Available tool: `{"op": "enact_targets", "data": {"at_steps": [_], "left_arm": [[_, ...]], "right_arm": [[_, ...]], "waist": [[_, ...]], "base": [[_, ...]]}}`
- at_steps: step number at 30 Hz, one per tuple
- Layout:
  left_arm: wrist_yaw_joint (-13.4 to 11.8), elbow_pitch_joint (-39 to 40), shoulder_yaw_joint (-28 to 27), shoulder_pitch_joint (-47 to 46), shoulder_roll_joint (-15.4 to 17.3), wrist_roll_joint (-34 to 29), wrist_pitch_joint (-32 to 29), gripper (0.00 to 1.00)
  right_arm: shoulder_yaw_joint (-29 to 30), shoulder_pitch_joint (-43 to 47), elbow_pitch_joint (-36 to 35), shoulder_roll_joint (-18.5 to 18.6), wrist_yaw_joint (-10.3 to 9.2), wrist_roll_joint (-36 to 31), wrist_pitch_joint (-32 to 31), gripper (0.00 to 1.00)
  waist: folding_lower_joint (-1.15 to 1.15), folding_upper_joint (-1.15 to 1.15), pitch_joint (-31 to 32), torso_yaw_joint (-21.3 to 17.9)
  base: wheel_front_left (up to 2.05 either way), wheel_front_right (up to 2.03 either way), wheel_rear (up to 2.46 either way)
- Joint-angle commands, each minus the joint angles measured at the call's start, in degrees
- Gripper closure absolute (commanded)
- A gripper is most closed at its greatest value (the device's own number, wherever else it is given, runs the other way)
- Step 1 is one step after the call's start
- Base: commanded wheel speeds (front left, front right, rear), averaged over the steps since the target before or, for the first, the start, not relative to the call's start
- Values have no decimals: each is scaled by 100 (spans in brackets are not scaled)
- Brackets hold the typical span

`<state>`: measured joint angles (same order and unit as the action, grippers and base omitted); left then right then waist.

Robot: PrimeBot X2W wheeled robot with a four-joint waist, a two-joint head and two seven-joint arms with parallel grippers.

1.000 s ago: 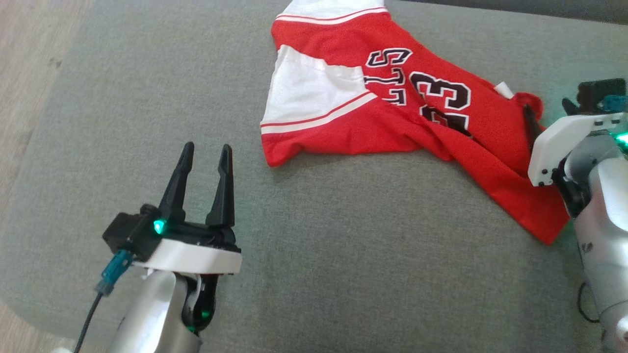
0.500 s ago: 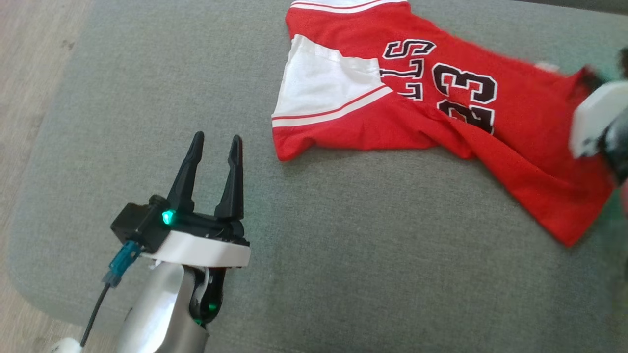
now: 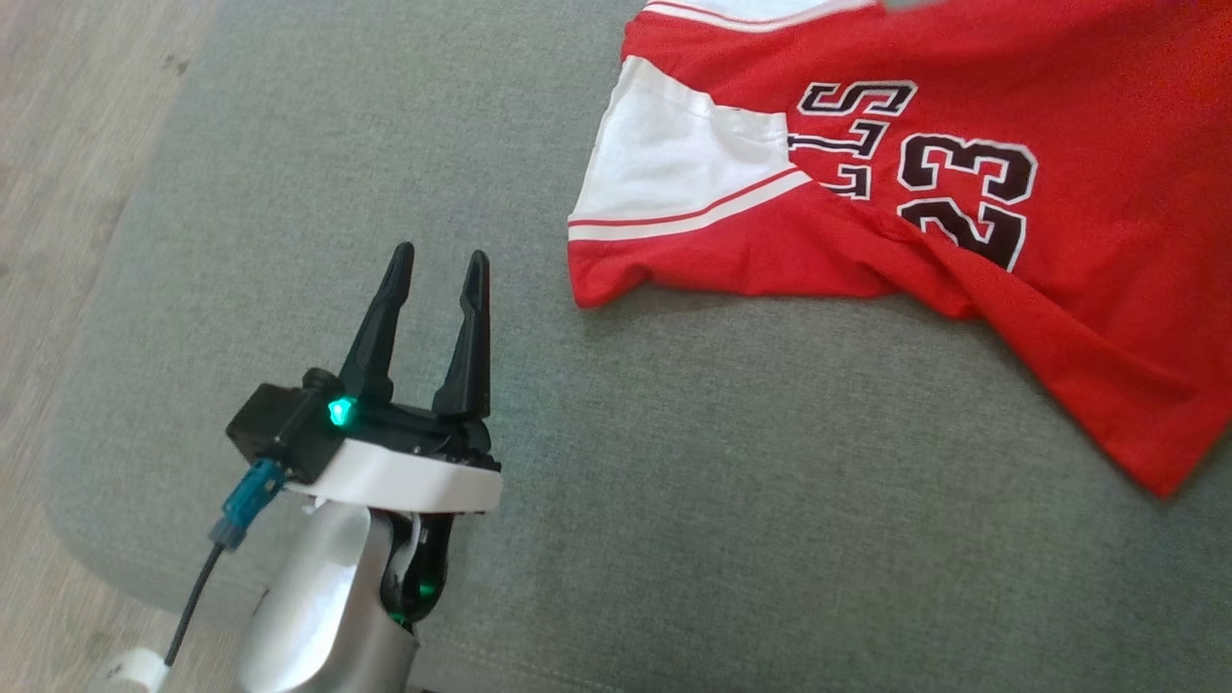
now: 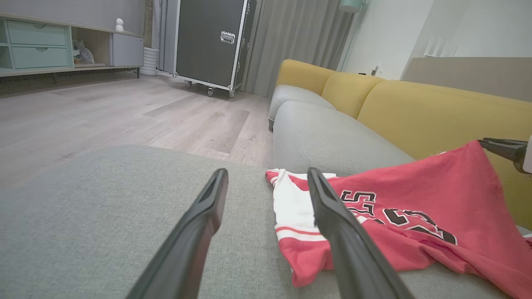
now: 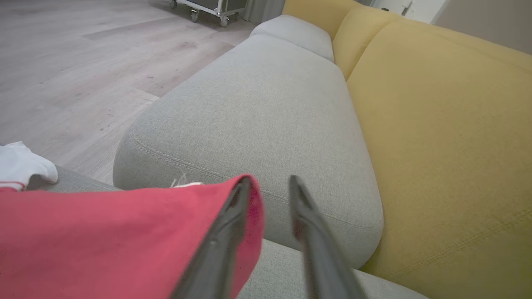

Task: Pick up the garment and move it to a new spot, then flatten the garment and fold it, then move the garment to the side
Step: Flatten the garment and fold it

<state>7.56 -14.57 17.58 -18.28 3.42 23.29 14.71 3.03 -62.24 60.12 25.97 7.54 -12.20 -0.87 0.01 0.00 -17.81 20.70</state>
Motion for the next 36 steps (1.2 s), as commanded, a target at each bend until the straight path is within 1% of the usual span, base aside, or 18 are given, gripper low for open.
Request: {"op": "enact_targets", "data": {"at_steps": [1,3,4,6,9,13,17,19,22,24,27,29,32,36], "left_arm": [[-8,158,-202,-184,65,47,29,0],[-8,163,-266,-160,92,32,29,0],[-8,163,-266,-160,92,32,29,0],[-8,171,-317,-141,130,9,29,0],[-8,204,-422,-105,163,-12,29,0],[-8,231,-610,7,183,-2,29,0],[-8,245,-758,150,202,-33,29,0],[-8,250,-836,229,210,-64,29,0],[-8,267,-980,349,208,-89,29,0],[-8,277,-1075,457,190,-84,29,0],[-8,266,-1183,630,161,-109,29,0],[-8,251,-1236,737,149,-121,29,0],[-8,221,-1290,832,148,-135,29,0],[-8,195,-1323,856,180,-147,29,0]], "right_arm": [[158,-154,-109,-127,-5,-138,172,0],[306,-102,-22,-332,-5,-303,279,0],[306,-102,-22,-332,-5,-303,279,0],[443,-55,52,-496,-5,-400,412,0],[496,54,50,-742,-5,-541,821,0],[497,309,39,-1195,-5,-446,1361,0],[360,779,-250,-1674,-5,-151,1564,0],[257,1108,-648,-1890,-5,103,1581,0],[-20,1780,-1536,-2128,-5,620,1584,0],[-226,2326,-2104,-2209,-5,917,1585,0],[-350,3199,-2848,-2278,-5,1311,1586,0],[-421,3756,-3199,-2299,-5,1548,1586,0],[-688,4424,-3591,-2305,-5,1970,1586,0],[-813,4899,-3913,-2307,-5,2180,1586,0]], "waist": [[-1,0,53,-50],[-1,0,130,-150],[-1,0,130,-150],[-1,0,217,-272],[-1,0,388,-480],[-1,0,659,-811],[-1,0,919,-1136],[-1,0,1026,-1289],[-1,0,1147,-1508],[-1,0,1250,-1637],[-1,0,1381,-1793],[-1,0,1430,-1884],[-1,0,1450,-1982],[-1,0,1413,-2060]], "base": [[0,0,0],[0,0,0],[0,0,0],[0,0,0],[0,0,0],[0,0,0],[0,0,0],[0,0,0],[0,0,0],[0,0,0],[0,0,0],[0,0,0],[0,0,0],[0,0,0]]}}
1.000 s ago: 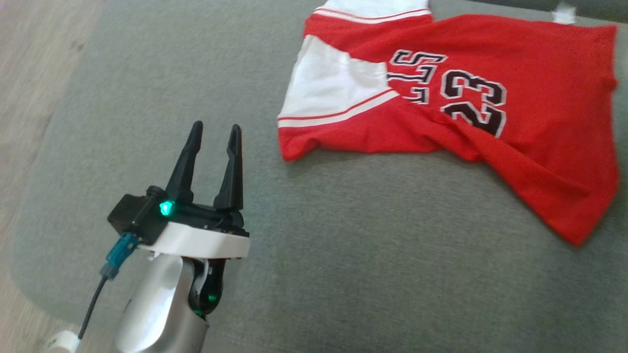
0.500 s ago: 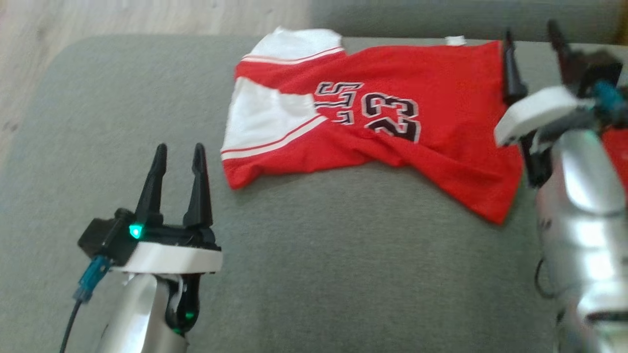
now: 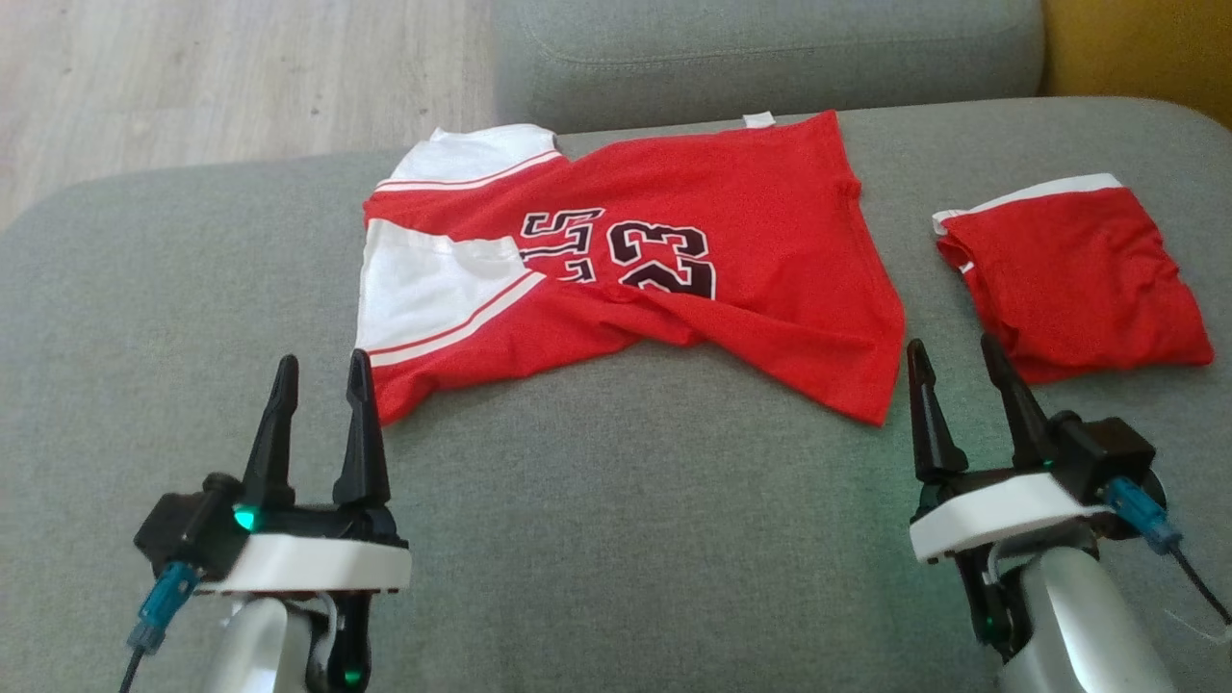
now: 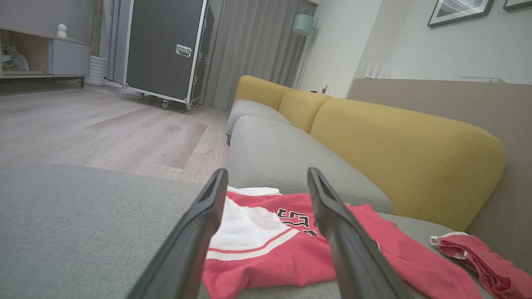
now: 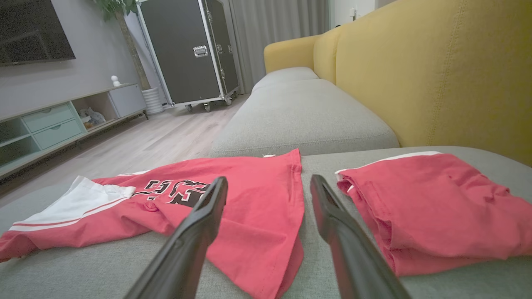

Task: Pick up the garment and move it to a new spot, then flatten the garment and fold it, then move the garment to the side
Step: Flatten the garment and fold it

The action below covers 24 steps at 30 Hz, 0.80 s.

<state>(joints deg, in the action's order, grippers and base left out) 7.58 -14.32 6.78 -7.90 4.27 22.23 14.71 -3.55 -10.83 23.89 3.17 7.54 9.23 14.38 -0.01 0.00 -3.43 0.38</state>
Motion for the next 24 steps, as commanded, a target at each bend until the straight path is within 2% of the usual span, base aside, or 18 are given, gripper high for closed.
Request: {"op": "enact_targets", "data": {"at_steps": [1,7,12,13,16,21,24], "left_arm": [[-9,166,-242,-191,108,-43,29,0],[-9,-228,-121,-553,370,-56,-26,0],[-9,-778,160,-1643,908,11,-732,0],[-9,-778,160,-1643,908,11,-732,0],[-9,-1103,625,-2482,1376,303,-1439,0],[-9,-1668,1313,-3731,2159,1335,-2690,0],[-9,-1972,1607,-4189,2516,1797,-3316,0]], "right_arm": [[-166,-198,-350,-27,-5,62,62,0],[-220,-251,-605,-28,-5,115,62,0],[-258,-427,-772,-28,-5,97,62,0],[-258,-427,-772,-28,-5,97,62,0],[-264,-538,-858,-29,-5,116,62,0],[-313,-720,-975,-29,-5,159,62,0],[-273,-777,-1048,-29,-5,262,62,0]], "waist": [[1,0,-52,-43],[1,0,-389,-125],[1,0,-915,-237],[1,0,-915,-237],[1,0,-1258,-325],[1,0,-1687,-505],[1,0,-1830,-607]], "base": [[0,0,0],[0,0,0],[0,0,0],[0,0,0],[0,0,0],[0,0,0],[0,0,0]]}}
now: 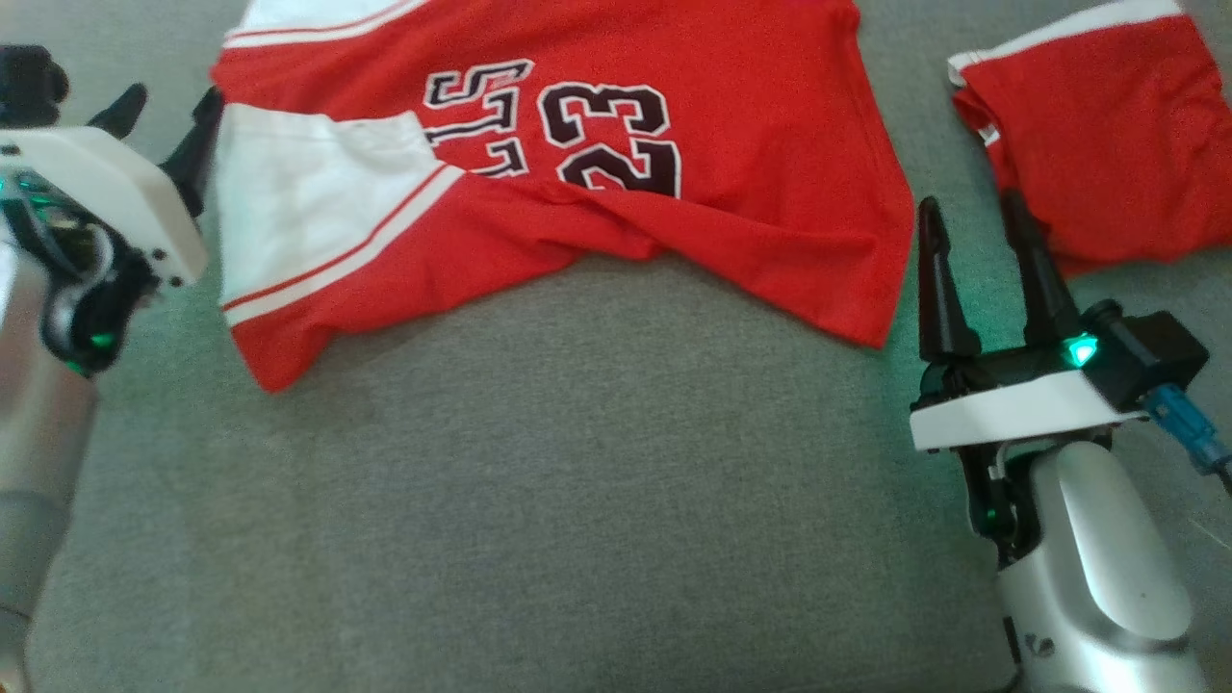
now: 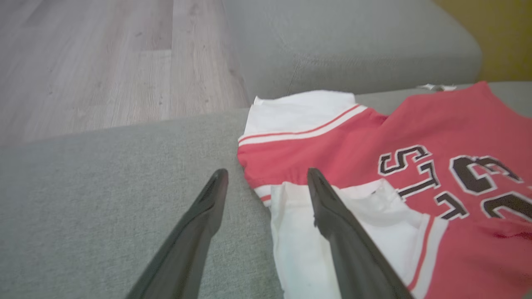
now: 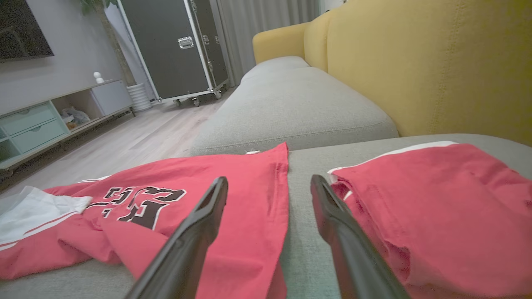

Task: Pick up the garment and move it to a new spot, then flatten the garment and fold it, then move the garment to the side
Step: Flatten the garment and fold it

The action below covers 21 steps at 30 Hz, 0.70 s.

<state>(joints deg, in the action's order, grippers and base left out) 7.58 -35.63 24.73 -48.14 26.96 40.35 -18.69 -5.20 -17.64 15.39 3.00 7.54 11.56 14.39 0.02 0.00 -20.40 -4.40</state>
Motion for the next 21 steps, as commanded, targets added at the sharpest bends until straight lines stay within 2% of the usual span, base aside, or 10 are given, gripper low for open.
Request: {"op": "enact_targets", "data": {"at_steps": [1,8,20,21], "left_arm": [[-9,110,-80,-275,356,98,-128,0],[-9,-69,496,-683,868,672,-461,0],[-9,-184,1344,-1019,1101,1323,-550,0],[-9,-203,1397,-1047,1106,1352,-545,3]], "right_arm": [[-99,-109,-225,-12,-5,59,61,0],[-53,-136,-290,-12,-5,146,61,0],[7,-213,-223,-13,-5,172,61,0],[7,-221,-217,-13,-5,167,61,0]], "waist": [[-2,0,-179,-160],[-2,0,-338,-272],[-2,0,-409,-280],[-2,0,-414,-279]], "base": [[0,0,0],[0,0,0],[0,0,0],[0,0,0]]}}
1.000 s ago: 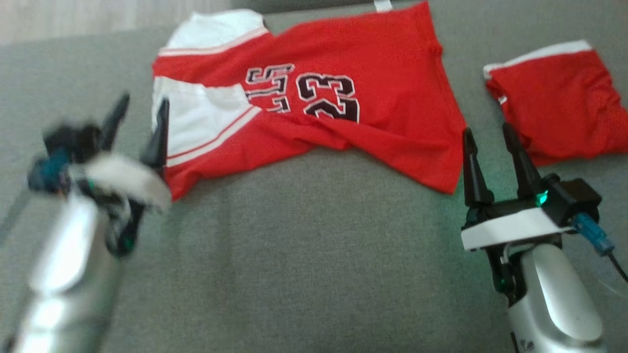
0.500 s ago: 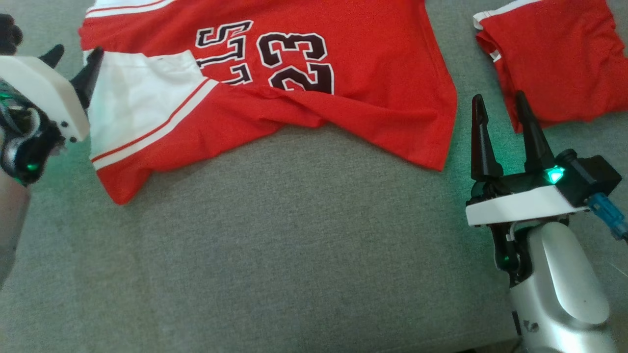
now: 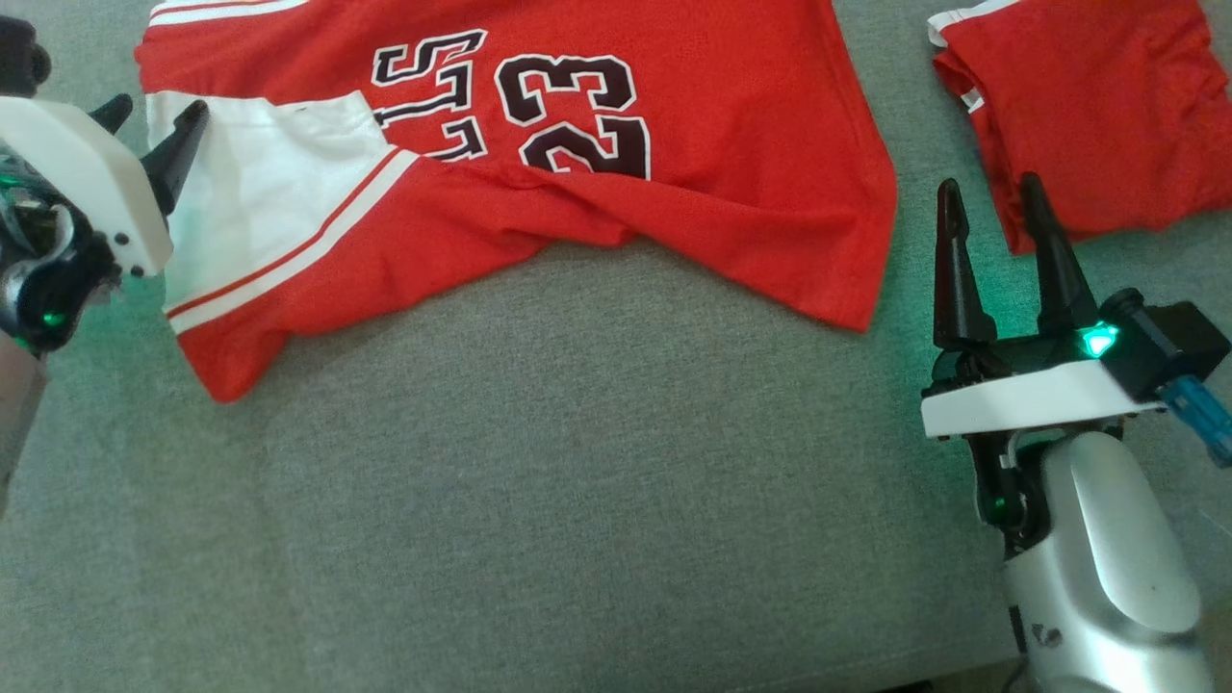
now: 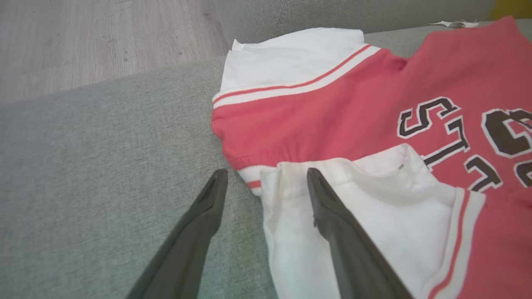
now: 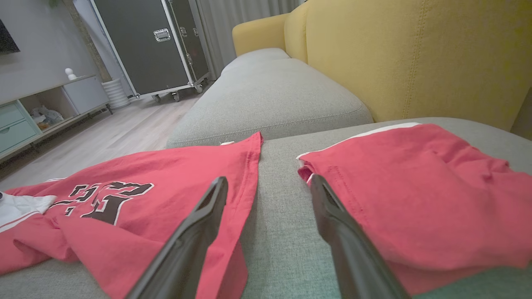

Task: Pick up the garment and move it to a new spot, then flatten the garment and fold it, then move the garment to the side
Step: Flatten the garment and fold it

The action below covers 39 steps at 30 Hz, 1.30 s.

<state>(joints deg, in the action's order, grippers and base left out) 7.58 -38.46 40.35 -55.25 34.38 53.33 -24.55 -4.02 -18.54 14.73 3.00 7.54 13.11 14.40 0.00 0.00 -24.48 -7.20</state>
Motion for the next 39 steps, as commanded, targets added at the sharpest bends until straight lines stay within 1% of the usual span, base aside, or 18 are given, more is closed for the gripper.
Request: {"op": "enact_targets", "data": {"at_steps": [1,2,3,12,19,21,23,27,33,37,39], "left_arm": [[-9,58,-116,-359,359,78,54,35],[-9,40,-72,-379,351,104,66,63],[-9,34,-26,-404,343,130,83,100],[-9,-5,316,-544,325,356,414,100],[-9,164,571,-723,418,325,1305,100],[-9,360,712,-777,440,301,1566,100],[-9,758,983,-815,522,294,1744,100],[-9,1598,1732,-855,897,224,1853,100],[-9,2873,2764,-786,1559,472,1868,100],[-9,3628,3126,-630,2102,681,1914,100],[-9,3970,3210,-479,2306,756,1907,100]], "right_arm": [[-108,-138,-146,-13,-5,7,60,0],[-103,-142,-142,-13,-5,2,60,0],[-96,-146,-139,-13,-5,-5,60,0],[-46,-134,-57,-13,-5,-50,60,0],[-43,-105,83,-13,-5,-53,60,0],[-45,-81,149,-13,-5,-36,60,0],[-50,-58,227,-13,-5,-5,60,0],[6,19,422,-13,-5,36,60,0],[85,146,830,-13,-5,70,60,0],[95,222,1079,-13,-5,134,60,0],[108,257,1182,-13,-5,182,60,0]], "waist": [[0,0,-9,4],[0,0,-13,7],[0,0,-18,12],[0,0,83,92],[0,0,451,233],[0,0,599,300],[0,0,740,376],[0,0,1025,613],[0,0,1503,995],[0,0,1789,1160],[0,0,1908,1236]], "base": [[0,0,0],[0,0,0],[0,0,0],[0,0,0],[0,0,0],[0,0,0],[0,0,0],[0,0,0],[0,0,0],[0,0,0],[0,0,0]]}}
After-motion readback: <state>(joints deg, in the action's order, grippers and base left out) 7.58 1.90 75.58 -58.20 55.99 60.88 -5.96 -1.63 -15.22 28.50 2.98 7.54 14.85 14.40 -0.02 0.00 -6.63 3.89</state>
